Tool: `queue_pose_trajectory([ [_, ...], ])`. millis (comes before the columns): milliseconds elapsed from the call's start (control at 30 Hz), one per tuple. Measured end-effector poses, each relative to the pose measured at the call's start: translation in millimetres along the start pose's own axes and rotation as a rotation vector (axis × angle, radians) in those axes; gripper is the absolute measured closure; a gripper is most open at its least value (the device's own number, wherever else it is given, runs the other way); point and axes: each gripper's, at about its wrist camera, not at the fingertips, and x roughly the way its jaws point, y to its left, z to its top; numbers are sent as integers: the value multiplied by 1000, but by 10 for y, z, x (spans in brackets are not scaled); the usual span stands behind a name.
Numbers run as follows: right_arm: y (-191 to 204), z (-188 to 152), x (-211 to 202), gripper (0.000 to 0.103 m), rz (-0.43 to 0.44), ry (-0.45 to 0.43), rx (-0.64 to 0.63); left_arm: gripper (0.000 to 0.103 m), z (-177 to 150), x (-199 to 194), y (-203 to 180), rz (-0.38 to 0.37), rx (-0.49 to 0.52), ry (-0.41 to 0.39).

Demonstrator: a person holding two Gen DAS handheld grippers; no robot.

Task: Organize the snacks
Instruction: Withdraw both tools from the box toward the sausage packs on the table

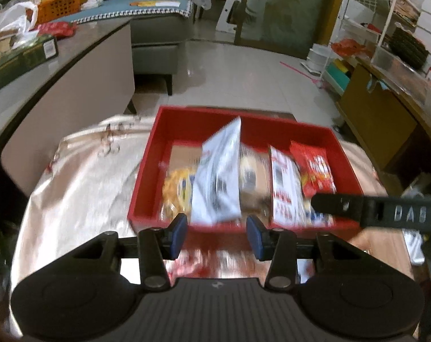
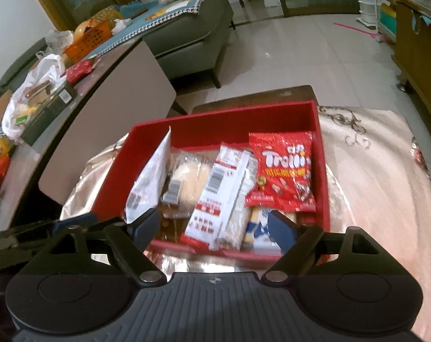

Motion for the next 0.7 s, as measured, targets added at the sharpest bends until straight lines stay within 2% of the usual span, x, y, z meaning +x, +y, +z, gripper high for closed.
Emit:
queue_pose_trajectory([
  [333,93,-429,-351,10,16,37,-50,64,-656,-112,12,-56,-49,164],
  [567,-3,-711,-499,10,10,77,-49,64,-824,-5,-122,-32,-60,210],
  [700,-109,-816,-547,10,-2,93,-33,57,-851,124,-255,6,-37,229],
])
